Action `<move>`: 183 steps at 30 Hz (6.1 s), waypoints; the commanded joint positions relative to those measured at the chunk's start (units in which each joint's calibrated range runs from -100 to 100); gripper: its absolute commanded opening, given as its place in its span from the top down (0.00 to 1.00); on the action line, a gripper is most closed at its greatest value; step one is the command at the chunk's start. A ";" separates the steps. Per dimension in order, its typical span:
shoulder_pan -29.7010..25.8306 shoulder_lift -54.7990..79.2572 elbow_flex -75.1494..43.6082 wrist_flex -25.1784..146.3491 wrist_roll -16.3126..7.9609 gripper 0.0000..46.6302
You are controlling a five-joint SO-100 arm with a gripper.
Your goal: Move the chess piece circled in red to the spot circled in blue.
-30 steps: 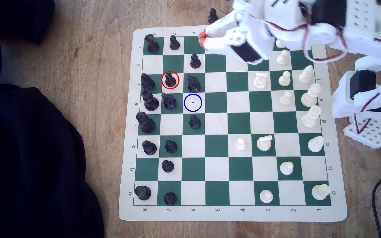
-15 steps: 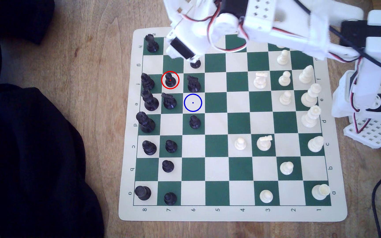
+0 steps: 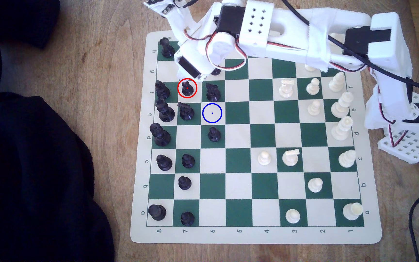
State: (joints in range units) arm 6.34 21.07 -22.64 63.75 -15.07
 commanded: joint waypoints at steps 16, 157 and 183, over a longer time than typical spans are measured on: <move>0.03 5.67 -10.91 -2.32 0.68 0.77; -5.21 -15.72 36.69 -20.67 6.59 0.73; -7.55 -75.83 83.47 -8.13 10.84 0.68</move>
State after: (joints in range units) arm -1.25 -38.17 53.73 53.94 -5.79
